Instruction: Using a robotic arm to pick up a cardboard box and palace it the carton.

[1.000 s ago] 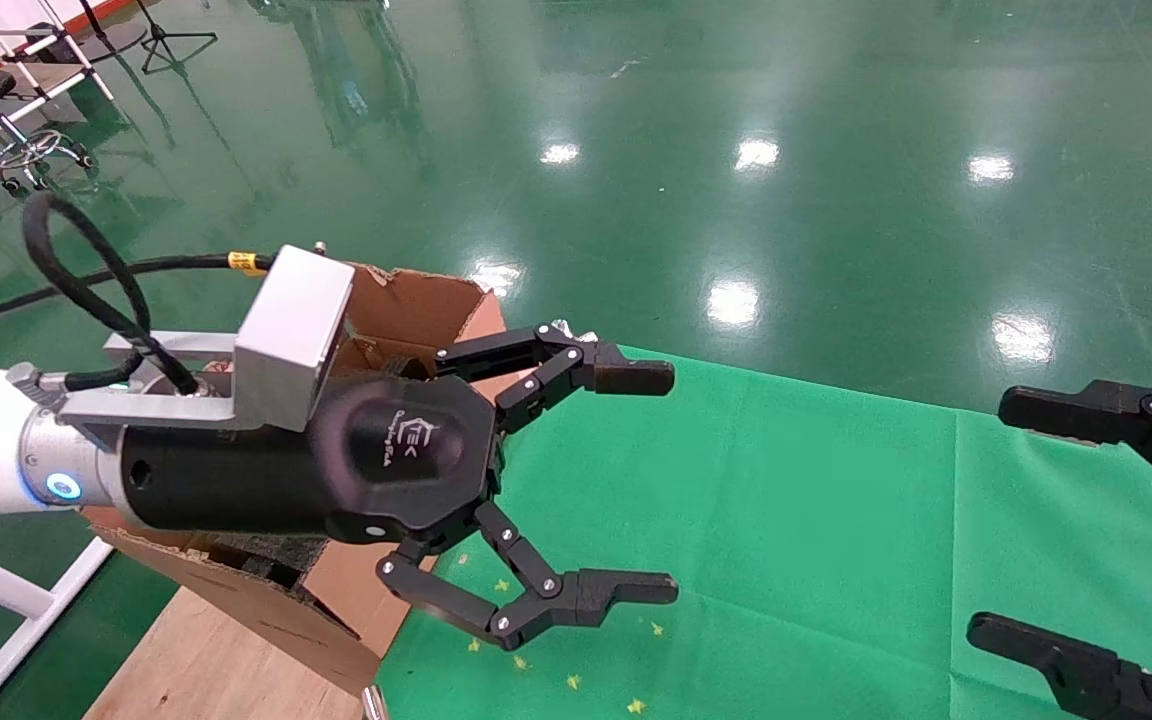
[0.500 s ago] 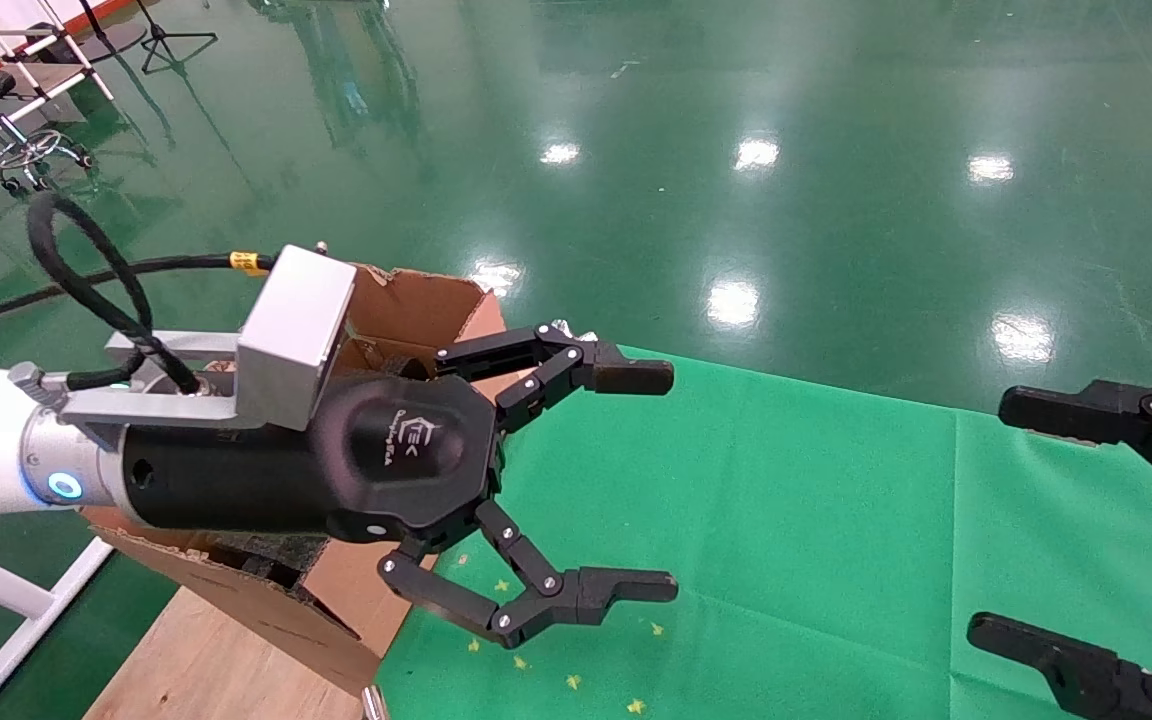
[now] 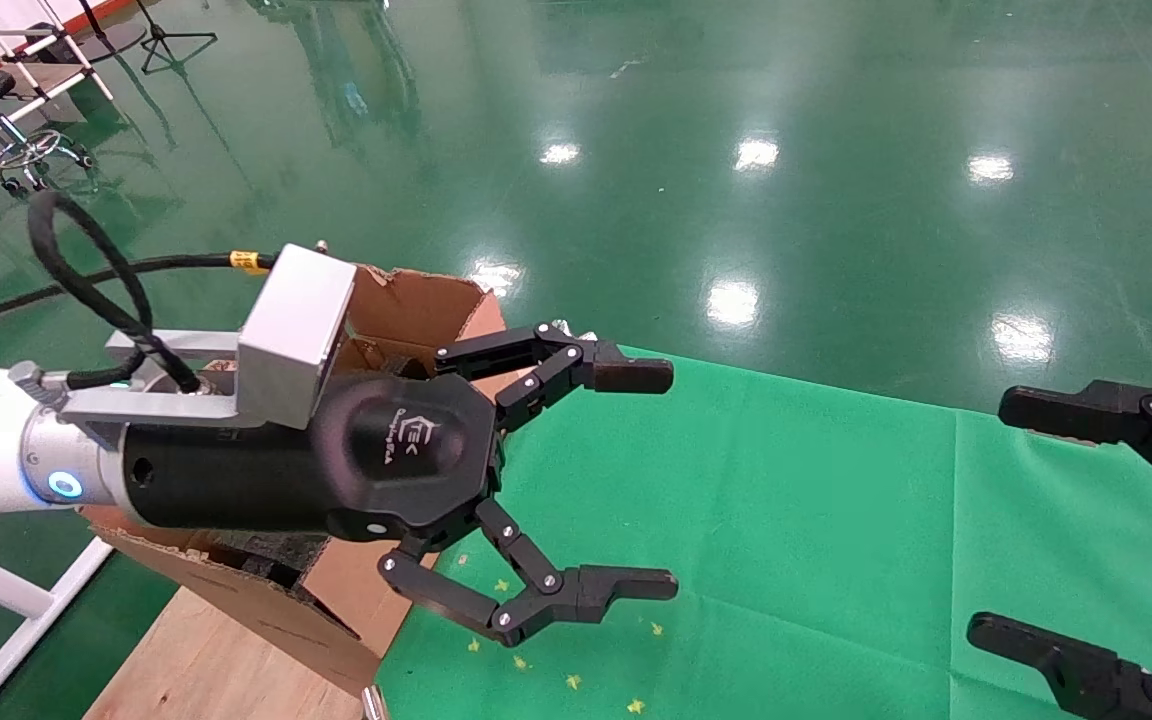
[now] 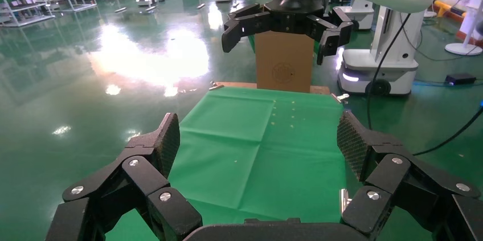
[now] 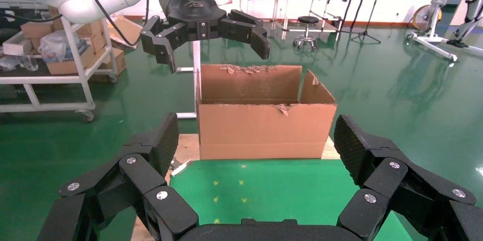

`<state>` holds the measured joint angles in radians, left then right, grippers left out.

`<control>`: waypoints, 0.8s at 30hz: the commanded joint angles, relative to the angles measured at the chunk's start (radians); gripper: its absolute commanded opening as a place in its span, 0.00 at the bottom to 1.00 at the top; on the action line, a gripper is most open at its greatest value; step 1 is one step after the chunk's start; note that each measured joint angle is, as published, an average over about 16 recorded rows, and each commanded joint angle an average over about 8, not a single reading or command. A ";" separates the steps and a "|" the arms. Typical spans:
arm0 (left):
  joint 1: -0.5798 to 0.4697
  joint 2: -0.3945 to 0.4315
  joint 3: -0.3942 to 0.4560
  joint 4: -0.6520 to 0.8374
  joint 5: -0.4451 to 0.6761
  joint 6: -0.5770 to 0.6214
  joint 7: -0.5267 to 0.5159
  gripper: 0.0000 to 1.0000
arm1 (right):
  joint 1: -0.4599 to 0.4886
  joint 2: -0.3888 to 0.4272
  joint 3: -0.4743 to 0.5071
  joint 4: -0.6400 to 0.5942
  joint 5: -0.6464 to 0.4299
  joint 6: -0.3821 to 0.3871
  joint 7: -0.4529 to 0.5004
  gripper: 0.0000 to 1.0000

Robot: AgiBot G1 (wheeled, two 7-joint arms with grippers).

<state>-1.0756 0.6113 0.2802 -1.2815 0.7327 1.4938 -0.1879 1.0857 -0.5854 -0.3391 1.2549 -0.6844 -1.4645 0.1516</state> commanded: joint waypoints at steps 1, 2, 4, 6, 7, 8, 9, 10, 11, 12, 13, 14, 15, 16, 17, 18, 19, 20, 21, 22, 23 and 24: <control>0.000 0.000 0.000 0.000 0.000 0.000 0.000 1.00 | 0.000 0.000 0.000 0.000 0.000 0.000 0.000 1.00; 0.000 0.000 0.000 0.000 0.000 0.000 0.000 1.00 | 0.000 0.000 0.000 0.000 0.000 0.000 0.000 1.00; 0.000 0.000 0.000 0.000 0.000 0.000 0.000 1.00 | 0.000 0.000 0.000 0.000 0.000 0.000 0.000 1.00; 0.000 0.000 0.000 0.000 0.000 0.000 0.000 1.00 | 0.000 0.000 0.000 0.000 0.000 0.000 0.000 1.00; 0.000 0.000 0.000 0.000 0.000 0.000 0.000 1.00 | 0.000 0.000 0.000 0.000 0.000 0.000 0.000 1.00; 0.000 0.000 0.000 0.000 0.000 0.000 0.000 1.00 | 0.000 0.000 0.000 0.000 0.000 0.000 0.000 1.00; 0.000 0.000 0.000 0.000 0.001 0.000 0.000 1.00 | 0.000 0.000 0.000 0.000 0.000 0.000 0.000 1.00; 0.000 0.000 0.000 0.000 0.001 0.000 0.000 1.00 | 0.000 0.000 0.000 0.000 0.000 0.000 0.000 1.00; 0.000 0.000 0.000 0.000 0.001 0.000 0.000 1.00 | 0.000 0.000 0.000 0.000 0.000 0.000 0.000 1.00; 0.000 0.000 0.000 0.000 0.001 0.000 0.000 1.00 | 0.000 0.000 0.000 0.000 0.000 0.000 0.000 1.00; 0.000 0.000 0.000 0.000 0.001 0.000 0.000 1.00 | 0.000 0.000 0.000 0.000 0.000 0.000 0.000 1.00; 0.000 0.000 0.000 0.000 0.001 0.000 0.000 1.00 | 0.000 0.000 0.000 0.000 0.000 0.000 0.000 1.00; 0.000 0.000 0.000 0.000 0.001 0.000 0.000 1.00 | 0.000 0.000 0.000 0.000 0.000 0.000 0.000 1.00; 0.000 0.000 0.000 0.000 0.001 0.000 0.000 1.00 | 0.000 0.000 0.000 0.000 0.000 0.000 0.000 1.00; 0.000 0.000 0.000 0.000 0.001 0.000 0.000 1.00 | 0.000 0.000 0.000 0.000 0.000 0.000 0.000 1.00; 0.000 0.000 0.000 0.000 0.001 0.000 0.000 1.00 | 0.000 0.000 0.000 0.000 0.000 0.000 0.000 1.00; 0.000 0.000 0.000 0.000 0.001 0.000 0.000 1.00 | 0.000 0.000 0.000 0.000 0.000 0.000 0.000 1.00; 0.000 0.000 0.000 0.000 0.001 0.000 0.000 1.00 | 0.000 0.000 0.000 0.000 0.000 0.000 0.000 1.00; 0.000 0.000 0.000 0.000 0.001 0.000 0.000 1.00 | 0.000 0.000 0.000 0.000 0.000 0.000 0.000 1.00; 0.000 0.000 0.000 0.000 0.001 0.000 0.000 1.00 | 0.000 0.000 0.000 0.000 0.000 0.000 0.000 1.00; 0.000 0.000 0.000 0.000 0.001 0.000 0.000 1.00 | 0.000 0.000 0.000 0.000 0.000 0.000 0.000 1.00; 0.000 0.000 0.000 0.000 0.001 0.000 0.000 1.00 | 0.000 0.000 0.000 0.000 0.000 0.000 0.000 1.00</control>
<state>-1.0759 0.6113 0.2803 -1.2812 0.7333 1.4937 -0.1879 1.0858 -0.5854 -0.3391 1.2549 -0.6844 -1.4645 0.1516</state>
